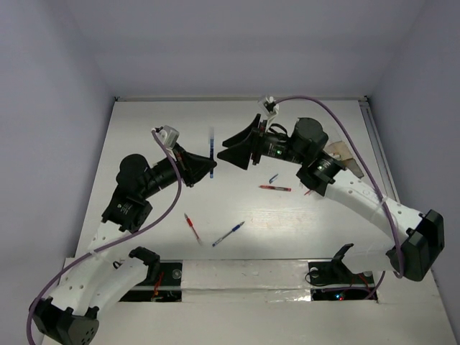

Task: Sort the stationery into containers
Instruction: Close the pen cap on the pen.

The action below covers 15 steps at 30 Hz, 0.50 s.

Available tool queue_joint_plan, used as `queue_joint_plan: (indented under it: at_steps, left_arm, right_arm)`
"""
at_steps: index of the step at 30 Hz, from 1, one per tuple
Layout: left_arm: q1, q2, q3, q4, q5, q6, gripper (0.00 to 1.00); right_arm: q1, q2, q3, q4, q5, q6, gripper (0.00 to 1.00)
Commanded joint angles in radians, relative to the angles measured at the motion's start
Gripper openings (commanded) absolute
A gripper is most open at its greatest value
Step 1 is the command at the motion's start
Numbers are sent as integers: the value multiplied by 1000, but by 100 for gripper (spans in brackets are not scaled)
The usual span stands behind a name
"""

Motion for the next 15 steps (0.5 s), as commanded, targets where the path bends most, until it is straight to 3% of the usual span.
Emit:
queue_joint_plan:
  at_steps: [1, 8, 10, 15]
  left_arm:
    - [2, 7, -12, 123, 85, -26, 0]
    - [2, 37, -18, 151, 119, -42, 0]
    - [2, 41, -21, 154, 124, -45, 0]
    - [2, 45, -24, 140, 124, -42, 0]
  right_arm:
    - [-2, 46, 56, -5, -25, -20, 68]
    - [-2, 100, 73, 47, -54, 29, 56]
    - [-2, 111, 65, 73, -66, 50, 38]
    - [-2, 114, 18, 161, -54, 103, 18]
